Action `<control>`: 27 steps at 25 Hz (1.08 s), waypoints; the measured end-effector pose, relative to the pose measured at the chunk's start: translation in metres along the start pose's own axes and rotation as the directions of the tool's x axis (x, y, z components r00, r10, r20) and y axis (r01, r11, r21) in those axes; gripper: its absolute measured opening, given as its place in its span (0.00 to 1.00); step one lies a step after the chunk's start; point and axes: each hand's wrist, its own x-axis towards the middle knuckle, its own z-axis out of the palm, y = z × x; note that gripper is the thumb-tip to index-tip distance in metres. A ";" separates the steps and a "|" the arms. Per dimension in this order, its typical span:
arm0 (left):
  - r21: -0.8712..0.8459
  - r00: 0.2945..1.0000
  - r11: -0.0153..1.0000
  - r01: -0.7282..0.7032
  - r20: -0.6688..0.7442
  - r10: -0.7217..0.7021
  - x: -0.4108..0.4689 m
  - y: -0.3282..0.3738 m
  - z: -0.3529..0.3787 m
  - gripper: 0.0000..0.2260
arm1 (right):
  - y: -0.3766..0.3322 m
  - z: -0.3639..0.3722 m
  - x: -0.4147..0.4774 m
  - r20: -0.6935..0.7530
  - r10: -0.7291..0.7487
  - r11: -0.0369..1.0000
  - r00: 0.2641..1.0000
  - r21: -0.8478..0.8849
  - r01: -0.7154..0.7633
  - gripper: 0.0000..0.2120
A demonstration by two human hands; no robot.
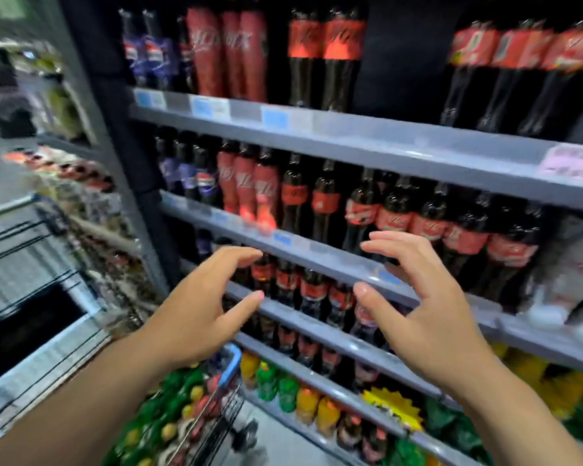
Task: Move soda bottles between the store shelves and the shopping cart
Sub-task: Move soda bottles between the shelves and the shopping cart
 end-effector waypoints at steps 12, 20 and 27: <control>0.166 0.951 0.941 0.295 -0.145 -0.272 -0.118 -0.110 -0.084 0.23 | -0.070 0.160 -0.017 0.146 -0.073 0.989 0.987 0.135 0.054 0.20; 0.107 0.929 0.923 0.369 -0.052 -0.365 -0.183 -0.272 -0.114 0.23 | -0.106 0.347 -0.021 0.050 0.065 0.971 0.997 0.227 -0.075 0.17; 0.039 0.903 0.904 0.425 0.054 -0.427 -0.206 -0.401 -0.090 0.21 | -0.095 0.487 -0.042 0.046 0.344 0.907 0.938 0.242 -0.345 0.17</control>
